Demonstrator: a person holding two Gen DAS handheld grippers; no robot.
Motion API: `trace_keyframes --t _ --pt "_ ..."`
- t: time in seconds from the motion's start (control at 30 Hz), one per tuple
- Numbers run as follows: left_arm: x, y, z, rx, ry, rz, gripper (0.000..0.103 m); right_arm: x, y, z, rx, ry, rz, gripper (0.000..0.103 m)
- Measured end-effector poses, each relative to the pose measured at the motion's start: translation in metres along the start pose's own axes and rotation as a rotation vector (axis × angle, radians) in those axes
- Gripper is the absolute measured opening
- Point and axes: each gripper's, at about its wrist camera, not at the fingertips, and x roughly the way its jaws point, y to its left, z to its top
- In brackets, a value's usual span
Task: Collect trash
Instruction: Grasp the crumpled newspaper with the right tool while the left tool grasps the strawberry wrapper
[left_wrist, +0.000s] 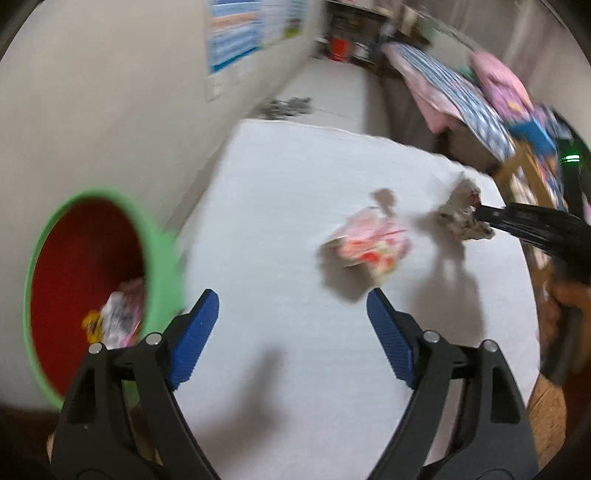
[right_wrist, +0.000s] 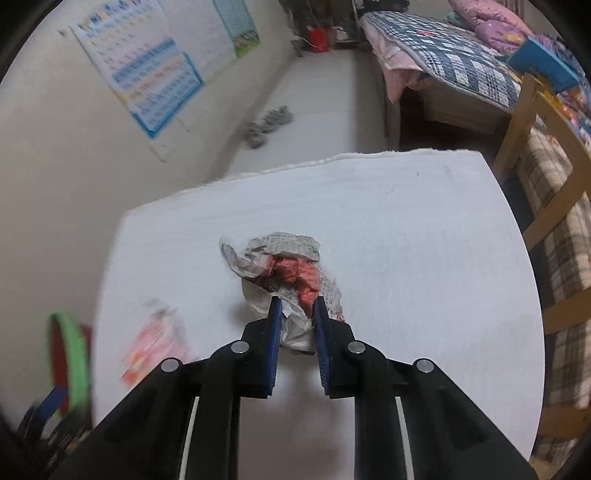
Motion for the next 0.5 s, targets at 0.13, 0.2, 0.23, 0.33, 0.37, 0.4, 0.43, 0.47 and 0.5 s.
trace_keyframes --t 0.13,0.2,0.23,0.33,0.37,0.4,0.43,0.47,0.5 --pt "0.031 -0.034 0.022 0.116 0.018 0.002 0.08 -0.04 -0.002 -0.041 -0.045 -0.027 0.064 0.016" --pt "0.05 -0.048 0.031 0.149 0.053 -0.006 0.08 -0.055 -0.004 -0.065 -0.057 -0.02 0.085 0.016" --pt "0.059 -0.054 0.034 0.164 0.068 -0.011 0.08 -0.059 -0.006 -0.073 -0.047 -0.01 0.097 0.016" --pt "0.08 -0.067 0.038 0.204 0.122 0.014 0.08 -0.067 -0.01 -0.087 -0.002 0.023 0.152 0.016" --pt "0.084 -0.069 0.037 0.205 0.136 0.019 0.078 -0.071 -0.01 -0.094 0.006 0.036 0.169 0.016" --pt "0.088 -0.071 0.037 0.199 0.149 0.014 0.07 -0.074 -0.009 -0.097 0.004 0.043 0.175 0.019" --pt "0.089 -0.07 0.037 0.191 0.154 0.007 0.068 -0.076 -0.007 -0.101 -0.007 0.054 0.176 0.023" --pt "0.089 -0.071 0.038 0.182 0.152 0.009 0.066 -0.075 -0.006 -0.103 -0.018 0.067 0.179 0.029" --pt "0.09 -0.071 0.037 0.173 0.159 0.002 0.058 -0.075 -0.007 -0.103 -0.024 0.074 0.185 0.045"
